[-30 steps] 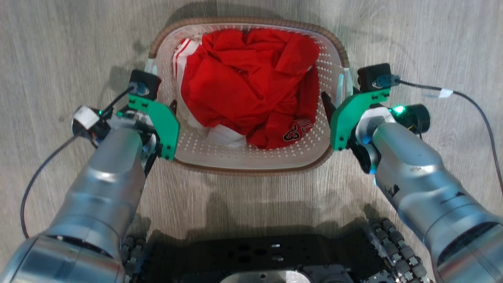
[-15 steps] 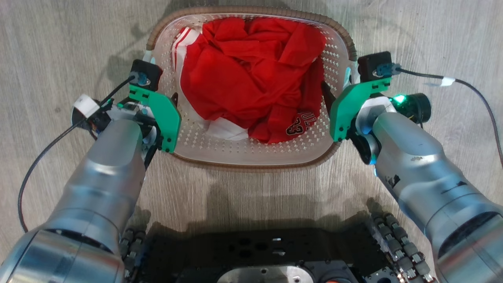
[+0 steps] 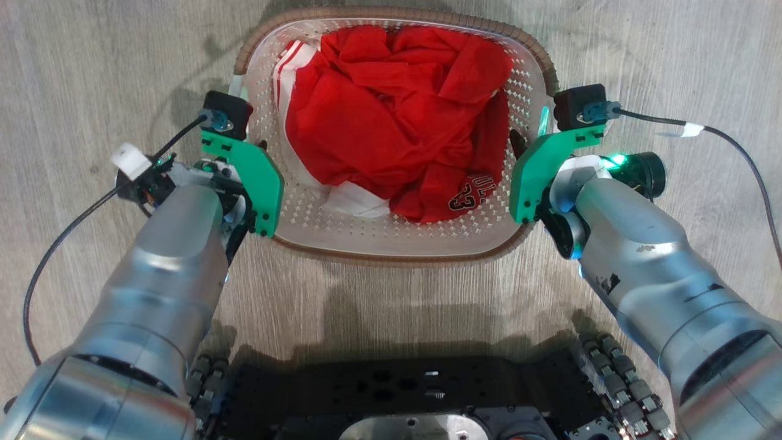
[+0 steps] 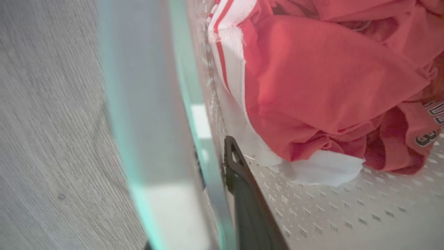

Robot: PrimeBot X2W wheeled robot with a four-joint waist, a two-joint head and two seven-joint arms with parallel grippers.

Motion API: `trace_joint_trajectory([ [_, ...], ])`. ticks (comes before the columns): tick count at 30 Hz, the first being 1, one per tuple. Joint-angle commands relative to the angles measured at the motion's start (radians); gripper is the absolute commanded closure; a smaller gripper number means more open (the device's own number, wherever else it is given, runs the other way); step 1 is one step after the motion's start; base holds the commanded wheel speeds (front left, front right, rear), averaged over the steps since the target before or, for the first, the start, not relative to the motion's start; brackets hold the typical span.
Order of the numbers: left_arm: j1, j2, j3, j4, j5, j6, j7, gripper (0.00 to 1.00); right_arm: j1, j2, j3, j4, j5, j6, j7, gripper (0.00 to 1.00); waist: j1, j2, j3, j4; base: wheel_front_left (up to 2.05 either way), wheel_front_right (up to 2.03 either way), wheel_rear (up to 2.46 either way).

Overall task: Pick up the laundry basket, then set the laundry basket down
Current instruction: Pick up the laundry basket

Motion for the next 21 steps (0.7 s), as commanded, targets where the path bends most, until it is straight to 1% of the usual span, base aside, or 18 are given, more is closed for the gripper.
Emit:
trace_joint_trajectory([
  [1,0.031,0.024,-0.014,-0.009,-0.003,-0.005,0.01,1.0,0.039,0.013,0.032,-0.002,-0.003,0.007,0.002,1.0,0.0,-0.0001,-0.004,0.0,0.0,0.0,0.0],
  [11,0.084,0.024,-0.143,-0.05,-0.085,-0.006,0.078,1.0,0.034,0.013,0.094,0.008,0.026,0.007,0.09,1.0,0.0,-0.0001,-0.075,-0.001,0.0,0.0,0.0],
  [13,0.096,0.024,-0.186,-0.052,-0.112,-0.006,0.094,1.0,0.033,0.013,0.111,0.01,0.041,0.007,0.126,1.0,0.0,-0.0001,-0.114,-0.001,0.0,0.0,0.0],
  [21,0.14,0.024,-0.261,-0.043,-0.179,-0.006,0.091,1.0,0.074,0.003,0.159,0.011,0.081,0.007,0.183,1.0,0.0,-0.0001,-0.267,0.0,0.0,0.0,0.0],
])
